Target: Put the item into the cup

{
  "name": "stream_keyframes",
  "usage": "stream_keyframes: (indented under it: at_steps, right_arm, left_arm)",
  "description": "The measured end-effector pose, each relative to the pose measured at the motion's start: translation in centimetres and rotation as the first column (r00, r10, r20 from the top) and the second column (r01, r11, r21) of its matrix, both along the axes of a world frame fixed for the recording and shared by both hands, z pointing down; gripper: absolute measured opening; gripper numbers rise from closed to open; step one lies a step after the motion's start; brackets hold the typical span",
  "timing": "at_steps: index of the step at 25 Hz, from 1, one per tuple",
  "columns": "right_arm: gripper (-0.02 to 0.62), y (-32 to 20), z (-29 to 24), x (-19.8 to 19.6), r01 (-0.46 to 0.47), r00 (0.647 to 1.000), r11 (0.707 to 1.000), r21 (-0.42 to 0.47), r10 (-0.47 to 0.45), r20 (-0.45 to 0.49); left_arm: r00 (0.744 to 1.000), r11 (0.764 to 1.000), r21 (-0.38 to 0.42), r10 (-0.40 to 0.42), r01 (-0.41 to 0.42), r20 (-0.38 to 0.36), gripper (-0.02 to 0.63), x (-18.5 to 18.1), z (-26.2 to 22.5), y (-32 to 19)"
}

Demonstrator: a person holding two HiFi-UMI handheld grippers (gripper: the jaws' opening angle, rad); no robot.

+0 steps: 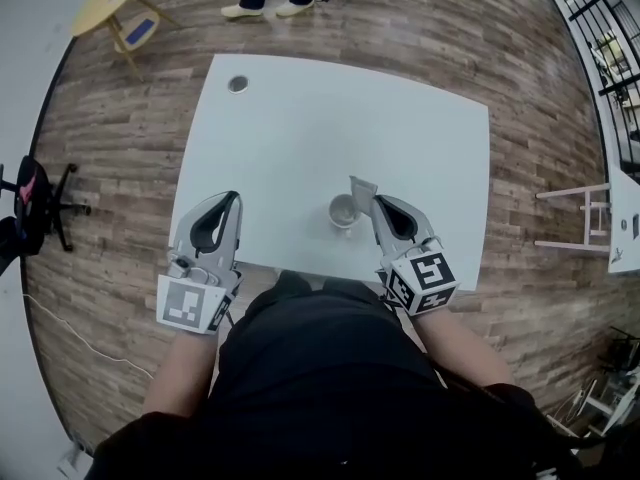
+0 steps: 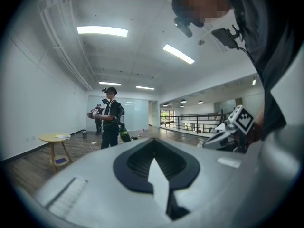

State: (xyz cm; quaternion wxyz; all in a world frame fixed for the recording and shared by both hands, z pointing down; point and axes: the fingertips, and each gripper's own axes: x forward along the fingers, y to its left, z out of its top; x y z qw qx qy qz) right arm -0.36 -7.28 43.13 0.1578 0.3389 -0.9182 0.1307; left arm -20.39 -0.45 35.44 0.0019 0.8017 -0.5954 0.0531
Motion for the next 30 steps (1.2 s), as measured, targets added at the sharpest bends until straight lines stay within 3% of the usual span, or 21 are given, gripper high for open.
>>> stream_keyframes:
  at_steps: [19, 30]
  right_arm:
    - [0.006, 1.7, 3.5, -1.1, 0.033, 0.999, 0.994, -0.1, -0.037, -0.035]
    - [0.006, 2.7, 5.4, -0.9, 0.045, 0.997, 0.987, -0.156, -0.054, -0.058]
  left_arm:
    - [0.999, 0.997, -0.077, -0.014, 0.011, -0.041, 0.0, -0.7, 2.5, 0.1]
    - [0.998, 0.994, -0.108, 0.012, -0.019, -0.06, 0.0, 0.6, 3.6, -0.3]
